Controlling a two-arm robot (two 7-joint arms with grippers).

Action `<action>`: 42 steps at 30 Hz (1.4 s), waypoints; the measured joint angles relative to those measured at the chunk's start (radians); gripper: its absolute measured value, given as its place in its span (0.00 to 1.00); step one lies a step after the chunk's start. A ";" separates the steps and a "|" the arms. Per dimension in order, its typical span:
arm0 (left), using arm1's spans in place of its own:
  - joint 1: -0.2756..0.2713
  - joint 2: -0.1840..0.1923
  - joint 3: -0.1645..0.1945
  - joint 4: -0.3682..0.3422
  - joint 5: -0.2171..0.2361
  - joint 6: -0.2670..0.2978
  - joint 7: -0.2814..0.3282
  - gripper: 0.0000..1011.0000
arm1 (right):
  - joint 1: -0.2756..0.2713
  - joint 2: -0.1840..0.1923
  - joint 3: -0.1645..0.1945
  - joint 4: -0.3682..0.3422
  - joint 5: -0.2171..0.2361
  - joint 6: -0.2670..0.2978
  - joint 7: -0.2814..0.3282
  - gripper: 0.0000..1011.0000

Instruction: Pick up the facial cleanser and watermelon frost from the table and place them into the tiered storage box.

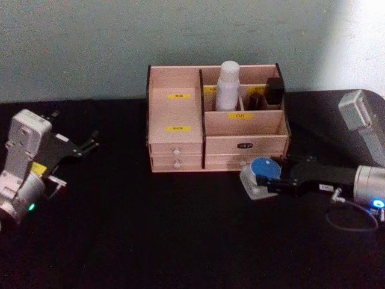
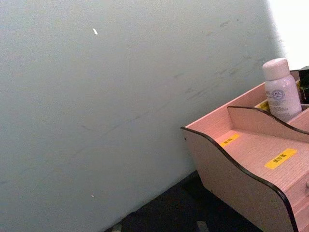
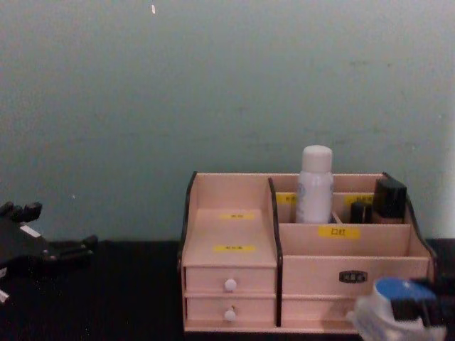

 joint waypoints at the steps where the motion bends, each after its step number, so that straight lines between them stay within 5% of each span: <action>1: 0.000 0.000 0.000 0.000 0.000 0.000 0.000 0.99 | 0.006 -0.002 -0.001 0.000 0.003 -0.002 0.004 0.72; 6: 0.000 0.000 0.000 0.000 0.000 0.000 0.000 0.99 | 0.048 -0.022 -0.015 0.013 0.009 -0.020 0.020 0.72; 16: 0.000 0.000 0.000 0.000 0.000 0.000 0.000 0.99 | 0.190 -0.119 -0.078 0.103 -0.024 -0.074 0.042 0.72; 23: 0.000 0.000 0.000 0.000 0.000 0.000 0.000 0.99 | 0.314 -0.219 -0.133 0.229 -0.062 -0.109 0.070 0.72; 42: 0.000 0.000 0.000 0.000 0.000 0.000 0.000 0.99 | 0.482 -0.384 -0.205 0.495 -0.121 -0.148 0.125 0.72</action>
